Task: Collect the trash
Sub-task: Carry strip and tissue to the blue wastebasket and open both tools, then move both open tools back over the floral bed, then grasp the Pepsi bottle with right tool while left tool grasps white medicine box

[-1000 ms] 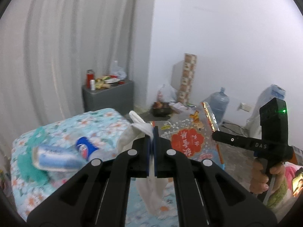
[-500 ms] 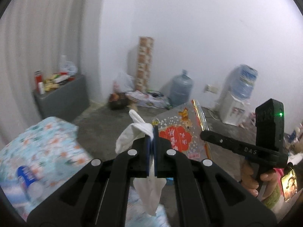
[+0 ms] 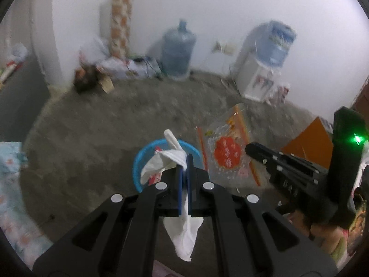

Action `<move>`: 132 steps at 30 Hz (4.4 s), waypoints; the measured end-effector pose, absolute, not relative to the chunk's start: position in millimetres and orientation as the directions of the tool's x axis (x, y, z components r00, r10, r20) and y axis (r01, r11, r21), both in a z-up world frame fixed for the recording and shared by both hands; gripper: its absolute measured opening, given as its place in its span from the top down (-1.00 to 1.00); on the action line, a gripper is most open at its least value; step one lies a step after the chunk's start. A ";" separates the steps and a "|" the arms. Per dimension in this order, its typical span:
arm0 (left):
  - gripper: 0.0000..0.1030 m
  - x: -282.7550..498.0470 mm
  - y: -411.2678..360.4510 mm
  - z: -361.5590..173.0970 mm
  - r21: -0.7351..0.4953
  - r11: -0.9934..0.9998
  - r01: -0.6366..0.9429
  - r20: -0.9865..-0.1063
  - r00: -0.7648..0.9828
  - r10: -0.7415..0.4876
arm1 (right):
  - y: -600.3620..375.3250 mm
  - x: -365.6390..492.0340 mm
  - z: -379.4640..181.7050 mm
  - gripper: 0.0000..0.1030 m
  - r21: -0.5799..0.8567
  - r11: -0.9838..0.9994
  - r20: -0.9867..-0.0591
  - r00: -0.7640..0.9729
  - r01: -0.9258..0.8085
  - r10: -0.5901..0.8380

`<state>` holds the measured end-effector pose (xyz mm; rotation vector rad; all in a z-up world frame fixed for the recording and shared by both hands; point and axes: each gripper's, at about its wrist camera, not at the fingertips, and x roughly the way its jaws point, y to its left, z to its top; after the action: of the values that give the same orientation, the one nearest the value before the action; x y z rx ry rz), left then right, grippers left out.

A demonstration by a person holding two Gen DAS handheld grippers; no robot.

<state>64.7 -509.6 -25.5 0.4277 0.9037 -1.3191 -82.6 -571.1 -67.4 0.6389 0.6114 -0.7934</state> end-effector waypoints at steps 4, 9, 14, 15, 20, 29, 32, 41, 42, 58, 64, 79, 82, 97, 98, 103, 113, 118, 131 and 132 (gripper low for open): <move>0.98 75.6 -552.4 -71.6 -0.260 0.236 0.936 -0.802 -0.073 -0.593 | -597.3 -72.4 -107.8 0.93 0.305 0.492 -0.747 0.525 0.816 -0.408; 0.88 91.7 -586.5 -119.7 -0.343 0.258 0.903 -0.804 -0.141 -0.578 | -626.5 -73.4 -155.1 0.93 0.407 0.430 -0.742 0.566 0.806 -0.360; -0.22 102.9 -599.5 -153.1 -0.361 0.319 0.876 -0.824 -0.140 -0.549 | -647.3 -82.6 -203.8 0.91 0.506 0.258 -0.778 0.565 0.823 -0.276; -0.27 105.7 -595.4 -153.3 -0.370 0.321 0.872 -0.823 -0.148 -0.548 | -647.6 -86.2 -204.5 0.91 0.515 0.244 -0.773 0.569 0.821 -0.282; -0.33 118.1 -573.1 -126.0 -0.397 0.332 0.855 -0.788 -0.133 -0.601 | -647.1 -96.9 -199.4 0.90 0.521 0.230 -0.766 0.569 0.822 -0.298; -0.50 104.3 -505.2 -6.8 -0.345 0.275 0.898 -0.683 -0.040 -0.729 | -621.4 -82.2 -141.9 0.54 0.544 0.319 -0.713 0.628 0.776 -0.313; -0.57 99.2 -463.8 33.0 -0.313 0.268 0.911 -0.644 0.004 -0.765 | -595.6 -70.4 -99.4 0.02 0.546 0.411 -0.655 0.678 0.730 -0.335; -0.61 105.3 -245.5 94.0 -0.312 0.509 0.802 -0.536 0.294 -0.792 | -491.0 -23.9 -6.2 -0.52 0.466 0.712 -0.571 0.793 0.525 -0.211; -0.61 105.4 -225.3 94.5 -0.313 0.534 0.785 -0.528 0.323 -0.785 | -479.7 -16.9 -0.8 -0.56 0.456 0.736 -0.577 0.796 0.500 -0.183; -0.68 77.9 72.1 46.5 -0.333 0.909 0.253 -0.541 0.738 -0.403 | -280.3 47.9 36.2 -0.88 -0.083 0.951 -0.642 0.714 0.298 -0.279; -0.68 75.6 101.1 30.2 -0.377 0.908 0.185 -0.531 0.760 -0.375 | -258.2 54.4 51.4 -0.88 -0.057 0.989 -0.612 0.778 0.139 -0.145; -0.68 99.8 121.3 -27.0 -0.409 0.902 0.140 -0.597 0.707 -0.380 | -240.6 124.7 40.6 -0.87 0.378 0.925 -0.669 0.676 -0.046 0.308; -0.68 107.7 125.9 -27.5 -0.483 0.865 0.140 -0.578 0.691 -0.434 | -228.2 148.5 38.5 -0.87 0.388 0.918 -0.669 0.662 -0.077 0.338; -0.44 186.1 87.5 -15.4 -0.581 0.791 0.191 -0.483 0.702 -0.524 | -197.3 246.1 8.4 -0.75 0.416 0.903 -0.766 0.492 -0.110 0.413; -0.37 190.5 84.3 -17.6 -0.582 0.793 0.180 -0.495 0.695 -0.521 | -196.2 250.0 6.0 -0.75 0.420 0.901 -0.771 0.479 -0.113 0.419; -0.31 206.0 69.8 -26.3 -0.578 0.809 0.109 -0.542 0.690 -0.480 | -189.5 266.4 -6.0 -0.74 0.417 0.900 -0.796 0.427 -0.129 0.430; -0.16 227.1 68.7 -40.4 -0.632 0.774 -0.040 -0.571 0.699 -0.431 | -185.6 281.5 -18.9 -0.62 0.441 0.887 -0.802 0.382 -0.140 0.459; 0.05 227.6 70.0 -44.4 -0.636 0.767 -0.091 -0.575 0.719 -0.391 | -187.5 286.9 -26.8 -0.53 0.460 0.877 -0.804 0.357 -0.135 0.477; 0.42 203.7 67.2 -32.9 -0.655 0.754 -0.046 -0.532 0.737 -0.417 | -212.3 266.4 -34.9 -0.16 0.557 0.829 -0.760 0.371 -0.051 0.534; 0.43 195.9 64.8 -28.7 -0.648 0.761 -0.027 -0.532 0.731 -0.427 | -216.3 258.9 -33.4 -0.15 0.561 0.827 -0.757 0.377 -0.045 0.534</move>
<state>195.9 64.8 -28.7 -0.6819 0.7282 -0.2403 258.9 -216.3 -33.4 0.4975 1.1329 0.3899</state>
